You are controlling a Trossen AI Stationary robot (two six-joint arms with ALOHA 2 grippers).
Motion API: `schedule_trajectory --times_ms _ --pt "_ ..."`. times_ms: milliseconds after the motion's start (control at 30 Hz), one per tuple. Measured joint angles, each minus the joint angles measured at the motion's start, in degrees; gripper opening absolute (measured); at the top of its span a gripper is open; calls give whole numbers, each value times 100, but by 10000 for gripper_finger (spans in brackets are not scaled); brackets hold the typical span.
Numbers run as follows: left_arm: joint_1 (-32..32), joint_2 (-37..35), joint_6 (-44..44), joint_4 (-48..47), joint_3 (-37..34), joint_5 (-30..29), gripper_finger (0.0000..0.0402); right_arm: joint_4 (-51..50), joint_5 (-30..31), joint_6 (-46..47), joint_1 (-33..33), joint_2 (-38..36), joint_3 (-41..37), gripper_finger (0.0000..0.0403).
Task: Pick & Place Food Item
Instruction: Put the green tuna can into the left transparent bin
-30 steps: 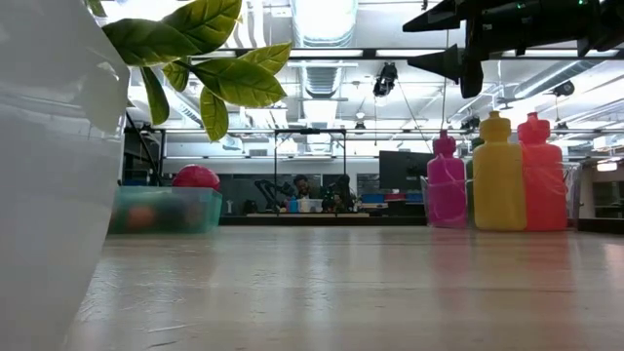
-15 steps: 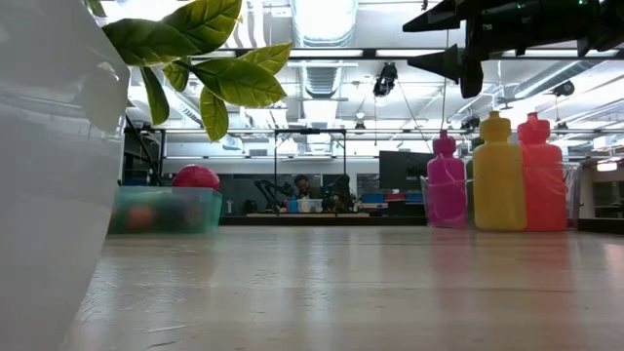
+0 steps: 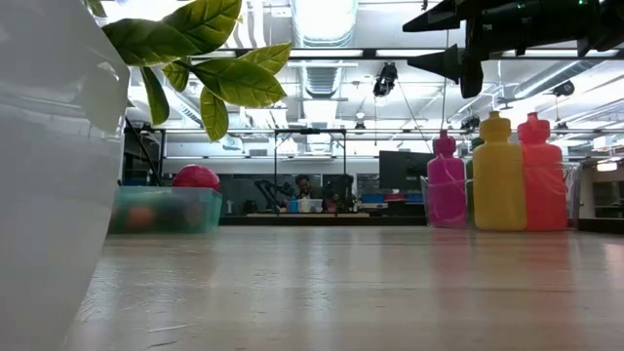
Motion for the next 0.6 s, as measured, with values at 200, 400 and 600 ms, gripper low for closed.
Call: schedule_trajectory --times_ms 200,400,600 --pt "0 0 1 7 -9 -43 143 0 1 1 1 0 0 276" --pt "0 -1 19 9 -9 -77 164 0 1 1 0 0 0 276" --pt "0 -2 19 7 -9 -63 160 0 2 2 2 0 0 276"
